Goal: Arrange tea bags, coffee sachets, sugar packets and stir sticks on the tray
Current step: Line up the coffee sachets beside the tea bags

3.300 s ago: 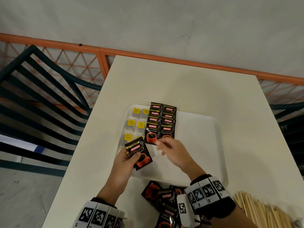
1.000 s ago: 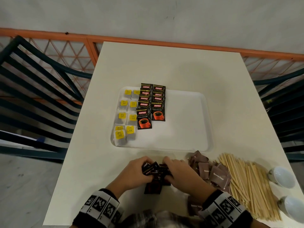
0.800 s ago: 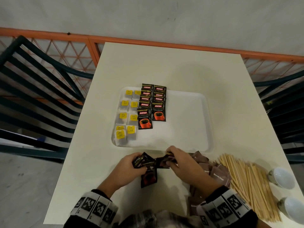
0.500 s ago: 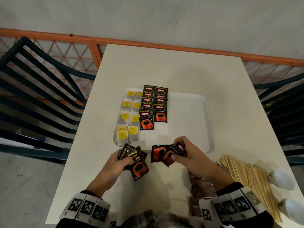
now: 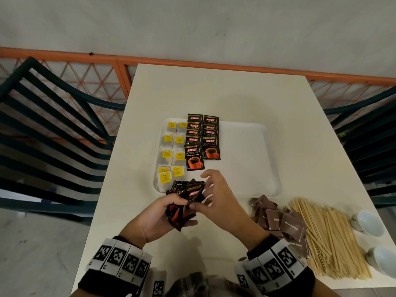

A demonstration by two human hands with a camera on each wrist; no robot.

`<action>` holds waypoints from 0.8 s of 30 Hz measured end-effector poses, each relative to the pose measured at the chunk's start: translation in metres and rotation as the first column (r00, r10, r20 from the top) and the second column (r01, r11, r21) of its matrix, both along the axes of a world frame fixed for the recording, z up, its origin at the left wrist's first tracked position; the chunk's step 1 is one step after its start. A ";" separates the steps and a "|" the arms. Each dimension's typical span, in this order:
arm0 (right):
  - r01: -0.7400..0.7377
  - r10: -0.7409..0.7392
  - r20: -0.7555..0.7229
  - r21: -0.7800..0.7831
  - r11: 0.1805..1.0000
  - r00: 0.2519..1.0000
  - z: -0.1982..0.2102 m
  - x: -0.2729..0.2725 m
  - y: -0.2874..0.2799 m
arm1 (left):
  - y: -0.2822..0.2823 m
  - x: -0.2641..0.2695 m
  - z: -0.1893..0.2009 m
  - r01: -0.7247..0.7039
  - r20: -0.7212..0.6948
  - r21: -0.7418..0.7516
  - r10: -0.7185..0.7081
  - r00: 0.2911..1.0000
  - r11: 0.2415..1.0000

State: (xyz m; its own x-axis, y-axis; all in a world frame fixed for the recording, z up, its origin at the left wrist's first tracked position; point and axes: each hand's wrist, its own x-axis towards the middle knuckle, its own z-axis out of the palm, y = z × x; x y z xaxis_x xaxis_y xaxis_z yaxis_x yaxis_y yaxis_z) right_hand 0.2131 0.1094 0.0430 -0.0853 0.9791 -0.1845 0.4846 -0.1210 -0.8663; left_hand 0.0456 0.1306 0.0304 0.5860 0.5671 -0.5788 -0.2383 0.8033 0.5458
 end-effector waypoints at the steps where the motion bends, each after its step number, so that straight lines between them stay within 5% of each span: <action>1: 0.022 -0.023 0.044 0.021 1.000 0.999 0.000 -0.002 0.000 | 0.000 -0.002 0.002 0.017 0.004 0.008 -0.017 1.000 1.000; 4: 0.009 -0.037 0.184 0.151 0.989 0.982 0.001 -0.005 -0.006 | -0.001 -0.002 0.010 0.039 -0.038 0.053 -0.037 0.999 0.998; 7: -0.165 0.104 0.265 0.220 0.962 0.959 0.000 -0.014 -0.014 | -0.005 0.006 0.015 0.000 -0.116 0.072 0.009 0.993 0.997; 13: -0.431 0.432 0.019 -0.048 0.901 0.902 0.006 -0.005 -0.022 | -0.012 0.022 0.016 -0.016 -0.242 0.083 0.035 0.970 0.996; 20: -0.392 0.392 -0.008 -0.039 0.919 0.920 0.002 0.015 -0.027 | -0.023 0.045 0.022 0.134 -0.307 0.026 -0.120 0.944 0.991; 24: -0.430 0.429 -0.041 -0.017 0.903 0.902 0.001 0.032 -0.033 | -0.028 0.050 0.025 0.107 -0.258 0.016 -0.099 0.961 0.994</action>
State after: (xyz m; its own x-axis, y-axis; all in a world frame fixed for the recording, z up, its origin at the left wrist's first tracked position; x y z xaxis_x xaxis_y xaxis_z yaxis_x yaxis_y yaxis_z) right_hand 0.2451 0.0761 0.0442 -0.5037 0.8410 -0.1976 0.4635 0.0700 -0.8833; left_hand 0.0960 0.1025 0.0556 0.4761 0.5308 -0.7012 -0.0039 0.7986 0.6019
